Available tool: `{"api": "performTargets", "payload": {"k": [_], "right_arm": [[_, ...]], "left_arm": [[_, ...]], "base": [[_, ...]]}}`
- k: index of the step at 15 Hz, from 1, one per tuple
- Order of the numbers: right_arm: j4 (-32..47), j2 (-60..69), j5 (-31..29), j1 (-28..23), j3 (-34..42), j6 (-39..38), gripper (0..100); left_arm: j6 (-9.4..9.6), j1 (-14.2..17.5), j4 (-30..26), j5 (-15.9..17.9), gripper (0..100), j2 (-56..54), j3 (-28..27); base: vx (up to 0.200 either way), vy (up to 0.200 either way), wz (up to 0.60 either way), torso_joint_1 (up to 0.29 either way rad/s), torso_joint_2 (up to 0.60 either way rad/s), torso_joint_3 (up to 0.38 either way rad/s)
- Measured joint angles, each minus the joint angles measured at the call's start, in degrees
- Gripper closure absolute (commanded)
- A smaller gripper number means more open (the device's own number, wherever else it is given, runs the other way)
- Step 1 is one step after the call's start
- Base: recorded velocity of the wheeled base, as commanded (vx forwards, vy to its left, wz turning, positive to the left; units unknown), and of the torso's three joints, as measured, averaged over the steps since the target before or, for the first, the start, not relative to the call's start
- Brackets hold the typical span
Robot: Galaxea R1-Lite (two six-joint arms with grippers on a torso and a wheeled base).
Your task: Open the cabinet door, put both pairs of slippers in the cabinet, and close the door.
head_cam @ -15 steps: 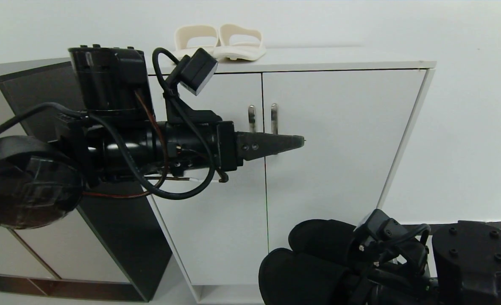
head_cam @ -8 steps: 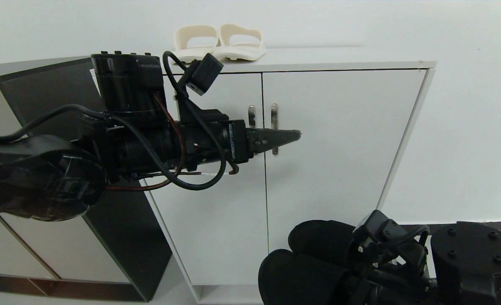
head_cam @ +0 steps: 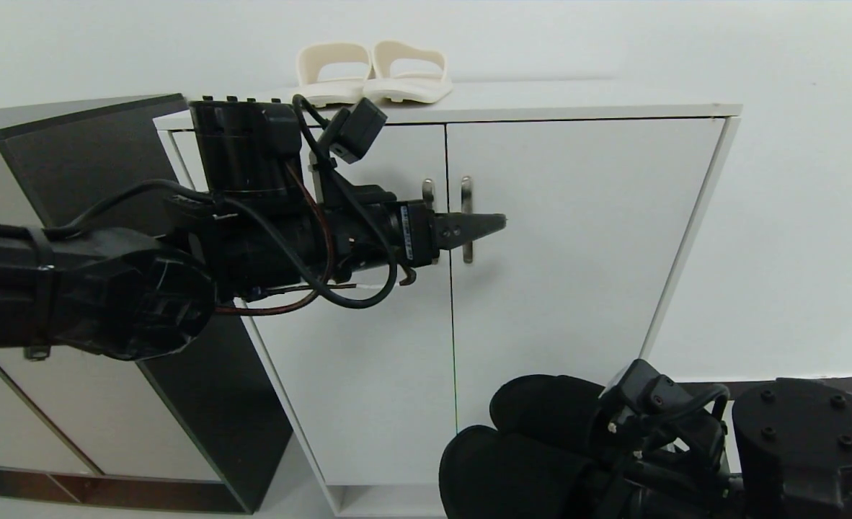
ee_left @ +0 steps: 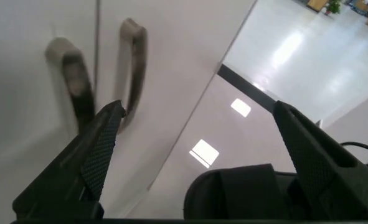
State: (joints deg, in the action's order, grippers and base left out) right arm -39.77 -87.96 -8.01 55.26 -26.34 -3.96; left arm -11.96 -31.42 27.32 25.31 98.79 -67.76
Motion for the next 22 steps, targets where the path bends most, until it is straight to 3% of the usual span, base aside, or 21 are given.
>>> {"api": "performTargets", "payload": {"k": [13,14,16,22], "right_arm": [[0.0,0.0,0.1,0.0,0.2,0.6,100],[0.0,0.0,0.1,0.0,0.2,0.6,100],[0.0,0.0,0.6,0.0,0.2,0.6,100],[-1.1,3.8,10.5,0.1,3.4,0.7,100]], "left_arm": [[0.11,0.3,-0.1,-0.4,0,6.6,-5.6],[0.13,0.2,-0.1,-0.4,100,6.8,-5.8],[0.15,-0.1,0.0,-0.7,100,7.0,-5.9],[0.24,-2.8,-0.1,-0.6,100,4.8,-2.9]], "base": [[0.000,0.000,0.00,0.000,0.00,0.000],[0.000,0.000,0.00,0.000,0.00,0.000],[0.000,0.000,0.00,0.000,0.00,0.000],[0.000,0.000,0.00,0.000,0.00,0.000]]}}
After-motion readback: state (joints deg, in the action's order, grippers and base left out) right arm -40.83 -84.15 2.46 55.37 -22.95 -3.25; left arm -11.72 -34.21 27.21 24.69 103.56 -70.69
